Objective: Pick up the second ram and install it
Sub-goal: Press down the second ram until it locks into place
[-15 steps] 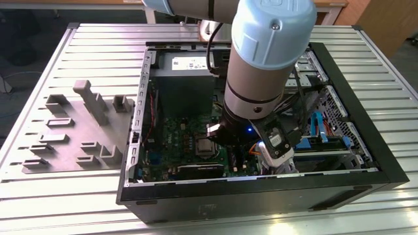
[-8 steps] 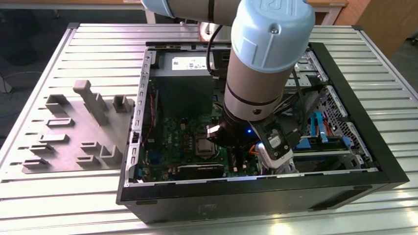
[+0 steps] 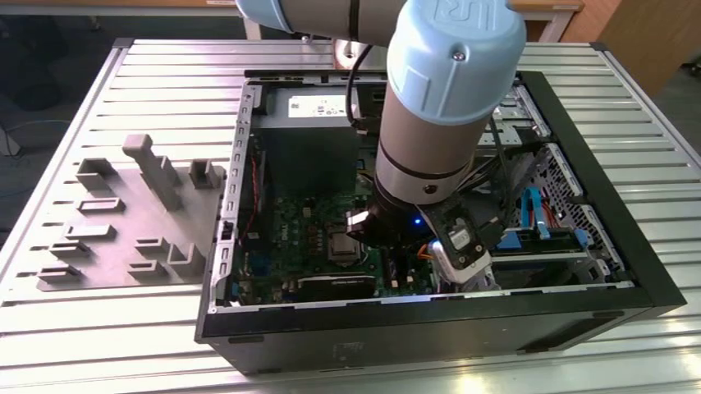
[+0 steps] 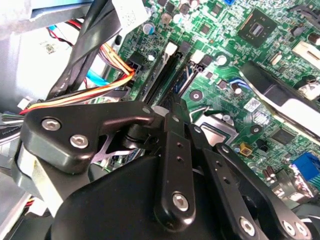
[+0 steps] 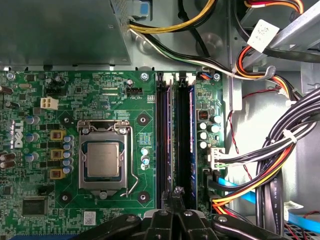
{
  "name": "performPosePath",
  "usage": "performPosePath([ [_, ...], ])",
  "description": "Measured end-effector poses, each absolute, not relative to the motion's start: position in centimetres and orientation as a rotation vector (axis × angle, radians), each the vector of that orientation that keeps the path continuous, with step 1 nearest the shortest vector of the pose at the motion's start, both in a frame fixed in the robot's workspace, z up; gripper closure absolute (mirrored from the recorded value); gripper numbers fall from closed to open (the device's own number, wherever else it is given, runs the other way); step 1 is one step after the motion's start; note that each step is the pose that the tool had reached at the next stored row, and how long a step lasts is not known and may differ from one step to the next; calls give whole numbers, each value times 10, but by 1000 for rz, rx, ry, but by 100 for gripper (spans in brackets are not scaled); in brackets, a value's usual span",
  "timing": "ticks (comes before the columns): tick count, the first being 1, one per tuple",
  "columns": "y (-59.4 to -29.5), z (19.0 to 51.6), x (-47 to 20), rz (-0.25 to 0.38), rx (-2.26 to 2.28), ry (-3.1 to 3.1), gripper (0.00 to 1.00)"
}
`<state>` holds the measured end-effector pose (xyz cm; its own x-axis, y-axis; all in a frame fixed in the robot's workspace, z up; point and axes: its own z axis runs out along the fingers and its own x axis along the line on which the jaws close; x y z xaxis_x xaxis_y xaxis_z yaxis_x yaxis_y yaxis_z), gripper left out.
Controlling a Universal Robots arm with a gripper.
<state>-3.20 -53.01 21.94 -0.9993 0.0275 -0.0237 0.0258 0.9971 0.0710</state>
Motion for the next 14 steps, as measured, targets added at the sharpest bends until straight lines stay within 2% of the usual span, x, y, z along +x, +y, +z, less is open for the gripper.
performPosePath([
  [14,-530,216,-32,109,42,3115,89],
])
